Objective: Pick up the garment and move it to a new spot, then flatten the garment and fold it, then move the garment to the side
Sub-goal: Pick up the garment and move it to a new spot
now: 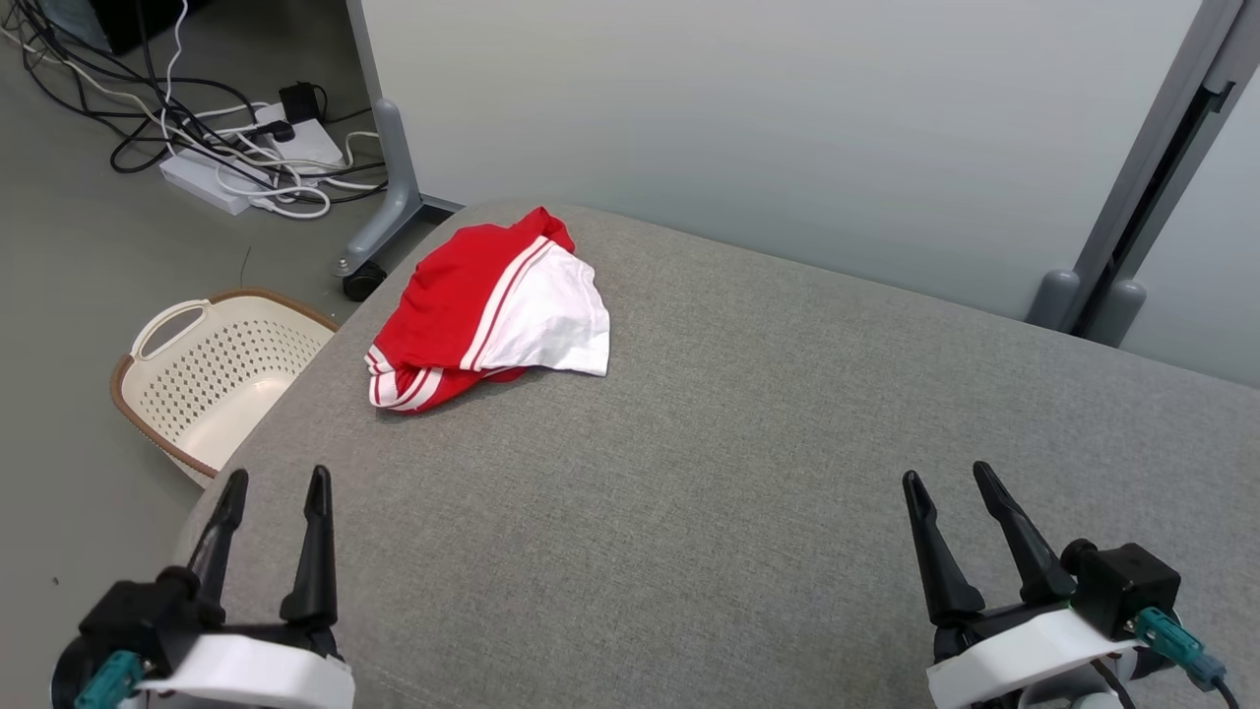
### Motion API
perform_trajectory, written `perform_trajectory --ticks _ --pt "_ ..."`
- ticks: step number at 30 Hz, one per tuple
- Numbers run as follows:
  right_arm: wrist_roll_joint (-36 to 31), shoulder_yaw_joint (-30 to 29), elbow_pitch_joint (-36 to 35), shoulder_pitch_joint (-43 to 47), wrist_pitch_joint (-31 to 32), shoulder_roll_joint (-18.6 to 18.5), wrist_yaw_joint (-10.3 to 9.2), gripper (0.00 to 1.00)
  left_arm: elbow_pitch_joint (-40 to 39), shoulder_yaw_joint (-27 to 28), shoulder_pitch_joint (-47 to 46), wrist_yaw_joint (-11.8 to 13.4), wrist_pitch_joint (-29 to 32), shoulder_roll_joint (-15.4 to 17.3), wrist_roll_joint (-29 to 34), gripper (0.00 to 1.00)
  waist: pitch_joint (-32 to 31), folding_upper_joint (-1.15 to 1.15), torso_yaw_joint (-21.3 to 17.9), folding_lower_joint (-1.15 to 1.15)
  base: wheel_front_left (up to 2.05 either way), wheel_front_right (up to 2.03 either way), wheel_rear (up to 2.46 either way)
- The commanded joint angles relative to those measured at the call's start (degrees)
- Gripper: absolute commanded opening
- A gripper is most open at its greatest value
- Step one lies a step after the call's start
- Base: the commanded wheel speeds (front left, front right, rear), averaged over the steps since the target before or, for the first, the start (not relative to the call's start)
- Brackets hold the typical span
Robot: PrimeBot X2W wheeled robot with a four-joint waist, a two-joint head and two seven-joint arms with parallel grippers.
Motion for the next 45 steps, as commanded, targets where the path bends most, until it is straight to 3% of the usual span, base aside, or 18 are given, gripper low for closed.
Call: perform_trajectory --ticks 1,8,20,32,41,45 --pt "0.3 0.0 0.3 -0.6 -0.3 -0.2 0.02 1.0 -0.4 0.4 -1.8 -0.4 0.4 0.9 -0.4 1.0 0.2 0.0 -0.2 0.0 0.0 0.0 0.0" --pt "0.3 1.1 0.3 -2.2 -0.3 -0.8 0.02 1.0 1.2 -0.6 -9.3 -2.5 6.8 3.4 -1.4 1.0 2.6 0.0 -2.0 0.0 0.0 0.0 0.0" --pt "-0.4 2.4 -0.8 -7.9 -0.3 -1.7 0.02 1.0 9.9 3.0 -26.3 -5.7 15.0 8.1 -6.3 1.0 12.0 0.0 -9.7 0.0 0.0 0.0 0.0" --pt "-1.6 3.4 -3.1 -14.1 -0.2 -2.8 0.02 1.0 30.9 6.8 -44.4 -10.7 21.8 14.1 -13.5 1.0 21.6 0.0 -17.9 0.0 0.0 0.0 0.0" --pt "-2.6 3.3 -8.0 -18.1 -0.2 -1.9 0.02 1.0 46.6 3.9 -52.9 -12.5 25.0 17.8 -15.5 1.0 27.2 0.0 -24.0 0.0 0.0 0.0 0.0" --pt "-2.9 2.2 -9.7 -18.3 -0.2 -1.7 0.01 1.0 51.3 1.1 -54.1 -12.6 31.3 17.7 -17.6 1.0 29.0 0.0 -25.8 0.0 0.0 0.0 0.0"
